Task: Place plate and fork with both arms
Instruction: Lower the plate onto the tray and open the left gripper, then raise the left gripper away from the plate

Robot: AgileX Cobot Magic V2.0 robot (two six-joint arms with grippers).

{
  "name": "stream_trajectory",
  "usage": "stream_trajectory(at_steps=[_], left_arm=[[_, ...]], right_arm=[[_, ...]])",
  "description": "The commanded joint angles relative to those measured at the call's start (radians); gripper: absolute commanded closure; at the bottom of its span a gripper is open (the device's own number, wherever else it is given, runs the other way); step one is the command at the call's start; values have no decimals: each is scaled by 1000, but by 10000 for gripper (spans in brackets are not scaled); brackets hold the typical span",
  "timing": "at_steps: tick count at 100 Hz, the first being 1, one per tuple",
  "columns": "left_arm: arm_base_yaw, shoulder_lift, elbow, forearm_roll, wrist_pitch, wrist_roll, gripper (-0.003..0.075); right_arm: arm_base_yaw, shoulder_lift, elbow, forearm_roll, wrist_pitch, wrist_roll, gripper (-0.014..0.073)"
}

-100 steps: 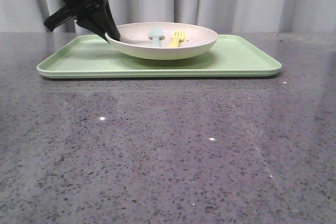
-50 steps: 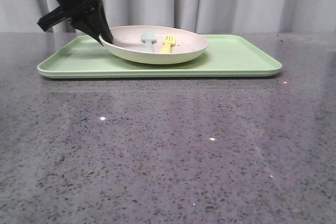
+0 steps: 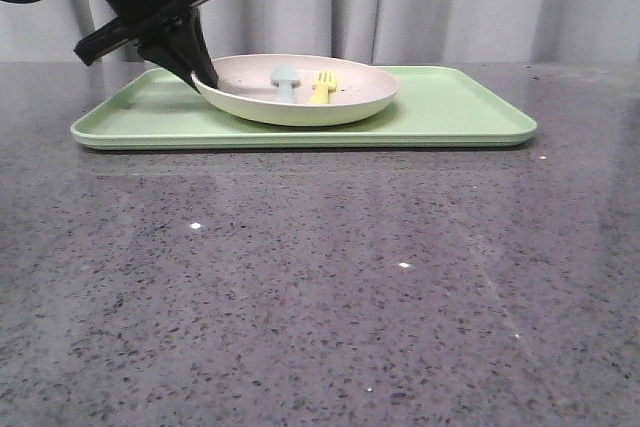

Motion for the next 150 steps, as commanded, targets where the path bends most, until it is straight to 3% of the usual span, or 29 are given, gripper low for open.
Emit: stream_trajectory(at_steps=[1, 36, 47, 56, 78, 87, 112, 150], left_arm=[[-12, -56, -28, -45, -37, -10, 741], [-12, -56, -28, -45, -21, -10, 740], [-12, -56, -28, -45, -19, -6, 709], [-12, -56, -28, -45, -14, -6, 615], [-12, -56, -28, -45, -4, -6, 273], [-12, -56, -28, -45, -4, -6, 188], [-12, -73, -41, -29, 42, -6, 177], [-12, -217, -35, 174, 112, -6, 177]], right_arm=[[-5, 6, -35, -13, -67, -4, 99], [-5, 6, -35, -13, -67, -4, 99], [-5, 6, -35, -13, -67, -4, 99], [-5, 6, -35, -13, -67, -4, 99], [-5, 6, -35, -13, -67, -4, 99], [-5, 6, -35, -13, -67, -4, 99], [-5, 6, -35, -13, -67, -4, 99], [-5, 6, -35, -13, -67, -4, 99]])
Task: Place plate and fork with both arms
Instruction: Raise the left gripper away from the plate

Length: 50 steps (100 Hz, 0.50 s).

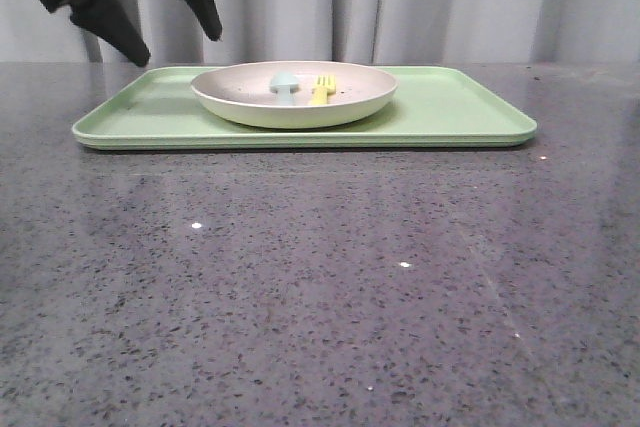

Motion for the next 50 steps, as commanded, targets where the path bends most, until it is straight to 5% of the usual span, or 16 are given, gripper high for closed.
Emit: stream_trajectory(at_steps=[1, 22, 50], left_arm=[[-7, -103, -23, 43, 7, -4, 177], [-3, -222, 70, 188, 11, -4, 177], [55, -510, 422, 201, -162, -11, 177]], right_arm=[[-5, 6, -35, -13, -66, -4, 99], [-5, 6, -35, -13, -66, -4, 99], [-5, 6, -35, -13, -66, -4, 99]])
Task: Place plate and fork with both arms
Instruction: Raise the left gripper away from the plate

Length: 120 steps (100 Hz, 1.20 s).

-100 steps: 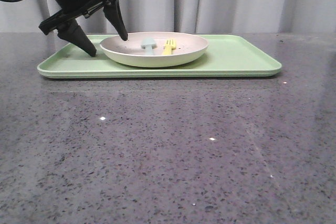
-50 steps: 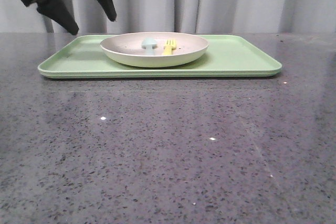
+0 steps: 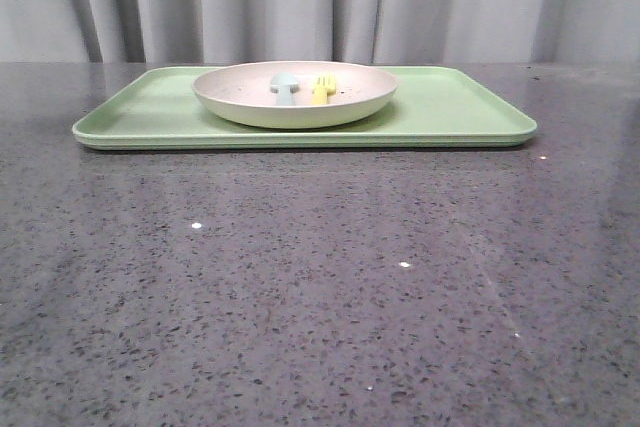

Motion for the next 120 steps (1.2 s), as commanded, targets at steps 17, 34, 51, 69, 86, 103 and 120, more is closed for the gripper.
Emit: stream_trajectory(at_steps=[17, 34, 51, 69, 86, 103, 120], left_arm=[[105, -322, 331, -9, -178, -11, 177], [186, -501, 543, -9, -219, -11, 177], [206, -647, 681, -9, -231, -11, 177], [206, -771, 780, -9, -236, -11, 177], [206, -813, 795, -9, -228, -11, 177], [206, -813, 795, -9, -228, -11, 177], [206, -813, 795, -9, -227, -11, 177]], right_arm=[[-5, 6, -35, -13, -66, -4, 99], [-5, 6, -35, -13, -66, -4, 99], [-5, 6, -35, -13, -63, -4, 99], [-5, 6, -35, -13, -63, -4, 99], [-3, 31, -39, 36, -64, -16, 109], [52, 138, -91, 131, -65, -75, 109], [161, 293, -249, 153, -66, -76, 109]])
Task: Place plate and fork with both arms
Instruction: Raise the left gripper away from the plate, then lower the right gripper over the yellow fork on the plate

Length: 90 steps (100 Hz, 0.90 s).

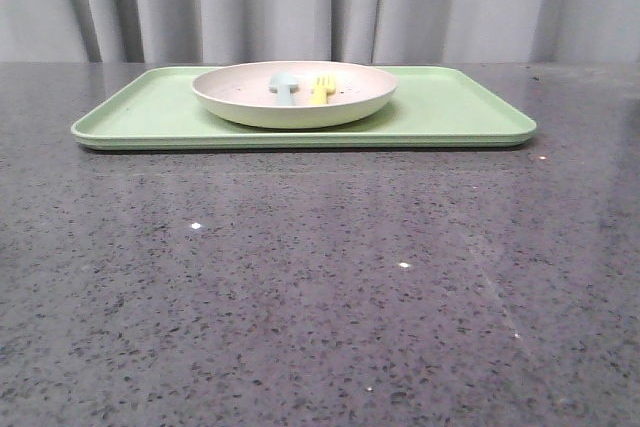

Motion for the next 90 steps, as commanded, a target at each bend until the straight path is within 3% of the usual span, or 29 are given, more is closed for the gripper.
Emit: stream_trajectory(at_steps=[1, 45, 82, 90], left_arm=[[1, -6, -23, -10, -54, -11, 177], [1, -6, -23, -10, -52, -11, 177], [1, -6, -23, -10, -52, -11, 177], [1, -6, -23, -10, -52, -11, 177]], right_arm=[[58, 81, -118, 21, -67, -18, 109], [278, 587, -613, 14, -46, 113, 109], [390, 936, -929, -132, -10, 362, 110], [409, 987, -981, -151, 0, 388, 142]])
